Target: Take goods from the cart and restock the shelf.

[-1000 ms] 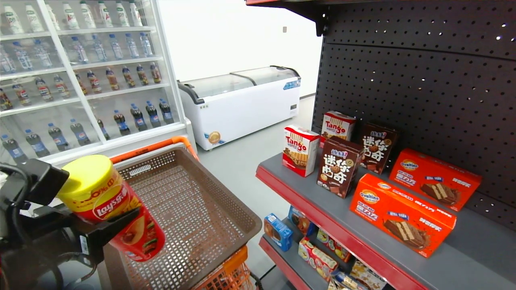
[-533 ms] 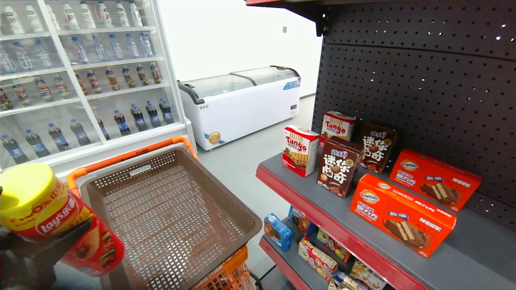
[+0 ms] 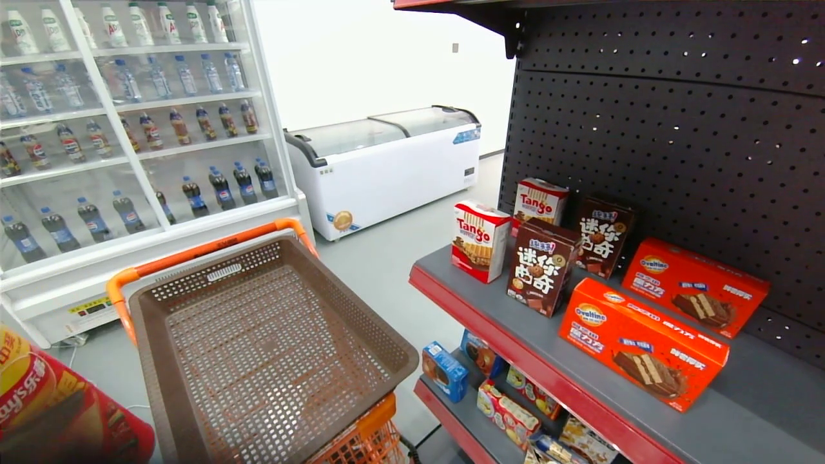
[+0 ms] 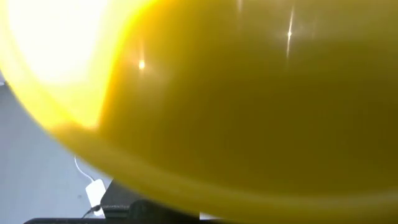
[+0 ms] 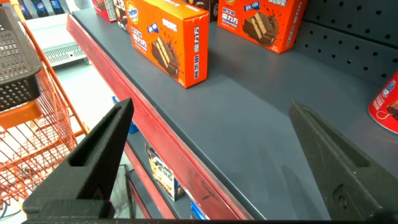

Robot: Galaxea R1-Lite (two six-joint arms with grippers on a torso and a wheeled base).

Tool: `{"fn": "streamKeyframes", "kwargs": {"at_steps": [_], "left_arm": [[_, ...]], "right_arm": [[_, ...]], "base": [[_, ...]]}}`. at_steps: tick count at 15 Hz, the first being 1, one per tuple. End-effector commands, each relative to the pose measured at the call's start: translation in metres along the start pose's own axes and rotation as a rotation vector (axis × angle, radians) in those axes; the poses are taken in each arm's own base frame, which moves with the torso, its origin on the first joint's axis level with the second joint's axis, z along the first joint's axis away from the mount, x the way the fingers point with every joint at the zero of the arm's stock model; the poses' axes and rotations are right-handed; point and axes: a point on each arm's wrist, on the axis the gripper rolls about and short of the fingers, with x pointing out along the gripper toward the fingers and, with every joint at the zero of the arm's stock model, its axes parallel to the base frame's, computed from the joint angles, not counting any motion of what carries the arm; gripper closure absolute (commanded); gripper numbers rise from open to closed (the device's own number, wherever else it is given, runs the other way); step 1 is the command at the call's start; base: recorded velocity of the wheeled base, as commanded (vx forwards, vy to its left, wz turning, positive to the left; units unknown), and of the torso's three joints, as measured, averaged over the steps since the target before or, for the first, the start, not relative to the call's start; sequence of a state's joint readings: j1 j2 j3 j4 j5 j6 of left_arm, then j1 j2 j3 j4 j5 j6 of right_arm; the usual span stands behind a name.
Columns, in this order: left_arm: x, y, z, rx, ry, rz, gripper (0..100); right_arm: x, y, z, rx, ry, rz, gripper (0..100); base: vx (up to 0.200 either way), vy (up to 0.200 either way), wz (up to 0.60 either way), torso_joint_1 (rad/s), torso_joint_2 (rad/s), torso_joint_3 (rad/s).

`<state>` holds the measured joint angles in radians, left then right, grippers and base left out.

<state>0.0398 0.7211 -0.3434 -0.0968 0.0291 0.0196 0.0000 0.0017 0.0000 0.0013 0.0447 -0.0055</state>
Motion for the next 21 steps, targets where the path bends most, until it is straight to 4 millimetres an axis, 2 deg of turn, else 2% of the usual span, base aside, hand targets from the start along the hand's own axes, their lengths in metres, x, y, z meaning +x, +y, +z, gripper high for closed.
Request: {"fn": "streamKeyframes", "kwargs": {"at_steps": [1, 7, 12, 17, 19, 21], "left_arm": [[-0.008, 0.001, -0.004, -0.006, -0.047, 0.01, 100], [-0.019, 0.001, -0.003, 0.015, -0.156, 0.006, 100], [-0.021, 0.0, -0.004, 0.05, -0.196, 0.006, 100], [-0.027, 0.001, -0.021, 0.052, -0.193, 0.017, 100], [-0.027, 0.001, -0.021, 0.05, -0.193, 0.017, 100], [-0.026, 0.001, -0.021, 0.05, -0.188, 0.017, 100]], "right_arm": [[0.0, 0.0, 0.0, -0.001, 0.0, 0.001, 0], [0.0, 0.0, 0.0, -0.001, 0.0, 0.0, 0], [0.0, 0.0, 0.0, -0.001, 0.0, 0.001, 0], [0.0, 0.0, 0.0, -0.002, 0.002, 0.001, 0], [0.0, 0.0, 0.0, -0.001, 0.0, 0.001, 0], [0.0, 0.0, 0.0, -0.001, 0.0, 0.001, 0]], "base": [[0.0, 0.0, 0.0, 0.0, 0.0, 0.0], [0.0, 0.0, 0.0, 0.0, 0.0, 0.0], [0.0, 0.0, 0.0, 0.0, 0.0, 0.0], [0.0, 0.0, 0.0, 0.0, 0.0, 0.0], [0.0, 0.0, 0.0, 0.0, 0.0, 0.0], [0.0, 0.0, -0.6, -0.005, 0.0, 0.0]]}}
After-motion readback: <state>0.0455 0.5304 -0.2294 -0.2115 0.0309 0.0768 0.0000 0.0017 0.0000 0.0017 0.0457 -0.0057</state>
